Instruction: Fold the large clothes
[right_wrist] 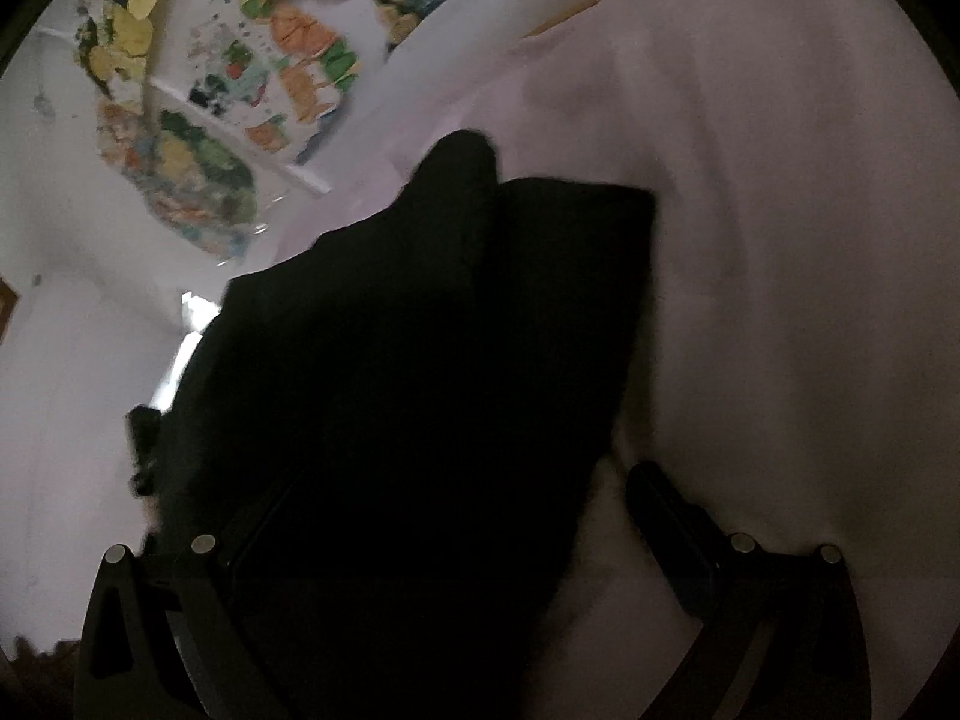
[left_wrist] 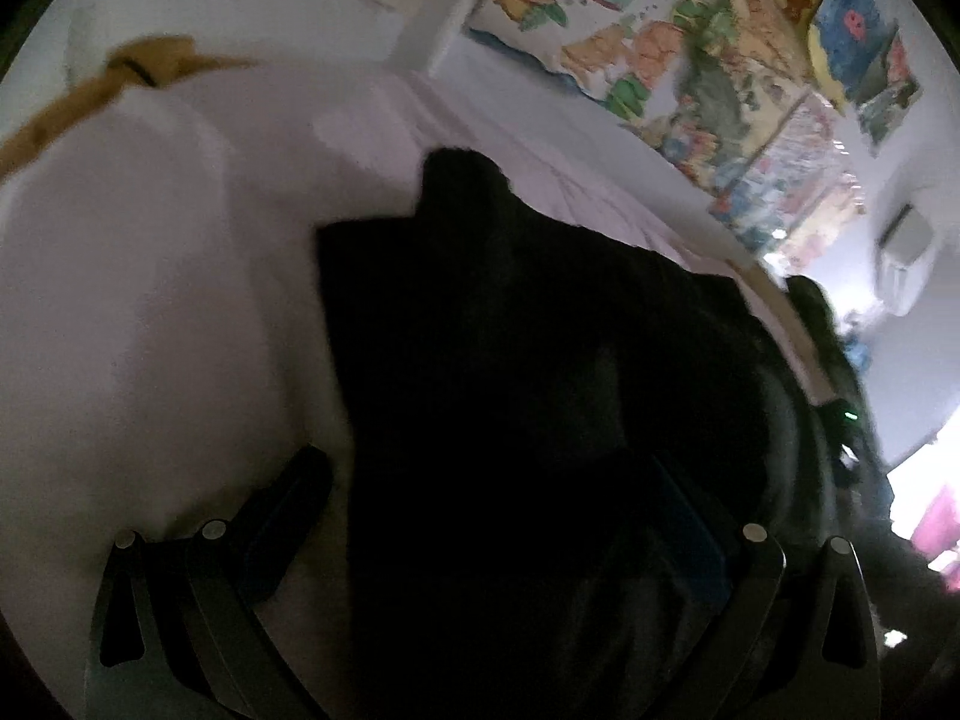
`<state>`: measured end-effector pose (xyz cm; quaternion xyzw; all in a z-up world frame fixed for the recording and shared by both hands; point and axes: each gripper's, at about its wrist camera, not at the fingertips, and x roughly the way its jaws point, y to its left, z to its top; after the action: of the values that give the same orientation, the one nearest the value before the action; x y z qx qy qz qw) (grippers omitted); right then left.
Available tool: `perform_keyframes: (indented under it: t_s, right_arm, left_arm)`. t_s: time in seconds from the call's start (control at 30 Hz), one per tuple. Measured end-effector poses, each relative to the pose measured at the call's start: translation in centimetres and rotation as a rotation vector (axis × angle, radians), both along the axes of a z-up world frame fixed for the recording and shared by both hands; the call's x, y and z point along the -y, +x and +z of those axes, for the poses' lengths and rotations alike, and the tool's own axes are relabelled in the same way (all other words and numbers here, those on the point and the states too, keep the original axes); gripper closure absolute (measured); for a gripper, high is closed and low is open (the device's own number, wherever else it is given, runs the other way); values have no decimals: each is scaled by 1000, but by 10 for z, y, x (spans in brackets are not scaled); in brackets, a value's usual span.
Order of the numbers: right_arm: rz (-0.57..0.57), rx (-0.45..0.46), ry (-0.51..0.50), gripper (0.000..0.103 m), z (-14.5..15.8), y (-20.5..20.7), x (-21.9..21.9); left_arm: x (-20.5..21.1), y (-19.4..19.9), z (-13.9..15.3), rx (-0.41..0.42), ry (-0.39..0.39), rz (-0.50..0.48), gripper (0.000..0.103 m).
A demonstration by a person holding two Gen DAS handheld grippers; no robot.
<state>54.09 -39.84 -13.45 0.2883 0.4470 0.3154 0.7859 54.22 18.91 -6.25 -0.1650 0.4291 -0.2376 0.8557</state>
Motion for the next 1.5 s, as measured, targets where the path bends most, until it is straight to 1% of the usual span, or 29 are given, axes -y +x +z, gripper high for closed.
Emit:
perform_keyframes:
  t_s: [0.03, 0.07, 0.13, 0.3, 0.43, 0.53, 0.7, 0.77, 0.8, 0.87, 0.9, 0.97, 1.0, 1.07, 1.1, 1.17, 1.27, 1.37, 1.43, 1.5]
  right_arm:
    - [34, -6, 32, 0, 1, 2, -3]
    - [48, -4, 43, 0, 2, 1, -3]
    - [76, -2, 44, 0, 2, 3, -6]
    - [147, 11, 16, 0, 3, 4, -17]
    - [143, 18, -32, 0, -8, 3, -23]
    - [136, 20, -47, 0, -10, 0, -23]
    - [119, 11, -70, 1, -4, -3, -25]
    - [108, 24, -74, 12, 0, -6, -23]
    - [97, 30, -72, 16, 1, -8, -21]
    - [84, 37, -68, 30, 4, -11, -21]
    - [80, 42, -67, 33, 6, -12, -21]
    - [78, 53, -71, 46, 10, -15, -23]
    - [79, 64, -77, 48, 13, -18, -24]
    - [75, 81, -91, 57, 19, -22, -27]
    - [70, 90, -99, 59, 22, -25, -28]
    - [58, 107, -116, 66, 29, -31, -30]
    - [44, 137, -153, 72, 45, -42, -36]
    - [43, 184, -192, 75, 68, -55, -42]
    - [28, 197, -180, 75, 82, -66, -43]
    - [20, 212, -176, 75, 98, -85, -44]
  left_arm:
    - [1, 0, 0, -7, -10, -18, 1]
    - [2, 1, 0, -14, -19, -37, 1]
    - [6, 5, -3, -37, -29, -72, 1]
    - [16, 19, -10, -124, -59, -123, 1]
    - [19, 26, -10, -152, -55, -138, 1]
    - [20, 28, -8, -169, -52, -121, 1]
    - [27, 28, -3, -207, -8, -56, 4]
    - [28, 26, -1, -208, 0, -36, 12]
    - [26, 26, 1, -209, -1, -13, 15]
    - [24, 20, 3, -205, -7, 26, 29]
    - [26, 18, 5, -197, 0, 38, 32]
    - [29, 11, 10, -180, 18, 56, 45]
    - [30, 8, 13, -173, 27, 67, 48]
    - [35, 2, 16, -158, 46, 87, 60]
    - [39, -2, 20, -148, 59, 98, 62]
    - [48, -11, 28, -125, 93, 126, 71]
    - [58, -25, 40, -100, 122, 170, 78]
    - [70, -40, 59, -72, 158, 186, 81]
    - [81, -55, 74, -54, 190, 176, 82]
    - [86, -77, 88, -45, 200, 164, 82]
